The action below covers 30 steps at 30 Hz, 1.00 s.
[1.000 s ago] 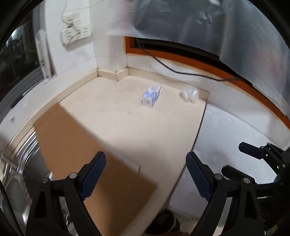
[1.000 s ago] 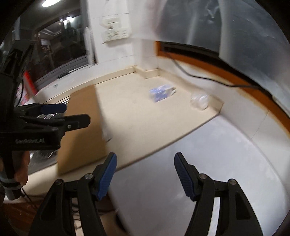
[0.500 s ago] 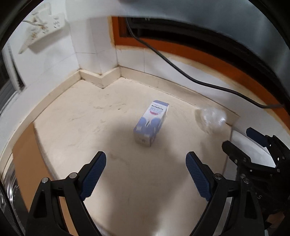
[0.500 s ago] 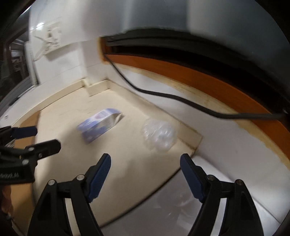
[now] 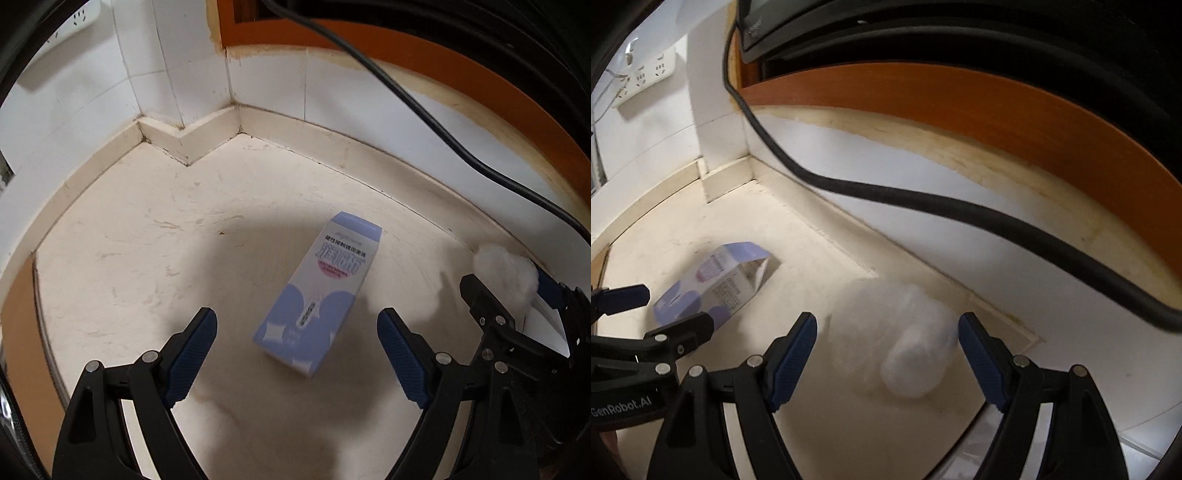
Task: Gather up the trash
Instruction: 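Grasp the blue-white carton with the left tool while the right tool grasps the clear plastic bag, then carry the carton and plastic bag down to the floor bin and release both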
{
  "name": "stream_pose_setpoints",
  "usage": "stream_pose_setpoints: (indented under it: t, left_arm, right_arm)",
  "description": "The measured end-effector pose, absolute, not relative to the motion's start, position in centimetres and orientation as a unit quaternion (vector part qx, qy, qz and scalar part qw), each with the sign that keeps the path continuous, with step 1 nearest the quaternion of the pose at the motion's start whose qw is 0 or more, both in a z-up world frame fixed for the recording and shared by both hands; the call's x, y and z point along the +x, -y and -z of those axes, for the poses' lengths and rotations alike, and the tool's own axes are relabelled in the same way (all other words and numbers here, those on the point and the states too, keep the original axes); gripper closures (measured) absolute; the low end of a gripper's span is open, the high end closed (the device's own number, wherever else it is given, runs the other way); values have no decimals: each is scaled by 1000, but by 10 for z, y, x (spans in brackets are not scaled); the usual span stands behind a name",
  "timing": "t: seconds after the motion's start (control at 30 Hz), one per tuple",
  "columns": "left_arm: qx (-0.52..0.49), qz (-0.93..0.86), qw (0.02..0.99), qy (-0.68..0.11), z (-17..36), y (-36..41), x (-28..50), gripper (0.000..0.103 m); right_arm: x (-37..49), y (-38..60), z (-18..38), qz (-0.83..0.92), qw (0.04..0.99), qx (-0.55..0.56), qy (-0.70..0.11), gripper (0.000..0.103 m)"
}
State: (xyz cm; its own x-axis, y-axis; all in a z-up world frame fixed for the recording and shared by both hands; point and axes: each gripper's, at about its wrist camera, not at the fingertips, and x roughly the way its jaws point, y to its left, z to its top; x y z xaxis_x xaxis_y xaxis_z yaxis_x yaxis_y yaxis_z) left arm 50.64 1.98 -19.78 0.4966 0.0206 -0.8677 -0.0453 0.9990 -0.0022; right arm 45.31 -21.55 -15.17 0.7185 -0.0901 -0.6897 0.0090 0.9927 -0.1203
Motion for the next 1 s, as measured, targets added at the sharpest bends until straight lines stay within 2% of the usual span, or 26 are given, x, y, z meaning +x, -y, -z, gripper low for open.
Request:
stream_pose_setpoints:
  t: [0.03,0.13,0.17,0.2,0.23,0.27,0.47,1.0]
  left_arm:
    - [-18,-17,863,-504,200,-20,509,19]
    - [-35,-6,856,-516,208,-21,515,39]
    - [-39,-2,853,-520,210,-21,517,49]
    - [-38,-3,855,-517,210,-20,517,55]
    - [-36,-1,857,-514,210,-18,517,60]
    - [-36,4,857,-514,210,-16,516,69]
    - [-38,11,864,-503,200,-11,493,69]
    - [-73,43,879,-469,134,-33,348,69]
  right_arm:
    - [455,216,153,28,925,-53,-374,24]
    - [460,219,156,21,923,-43,-381,25]
    - [460,220,156,21,922,-42,-383,33]
    - [459,221,156,20,922,-41,-385,41]
    - [459,222,156,17,922,-37,-386,56]
    - [459,224,156,14,921,-35,-388,60]
    - [439,228,150,-2,921,-25,-390,67]
    - [315,190,125,-63,917,-9,-394,70]
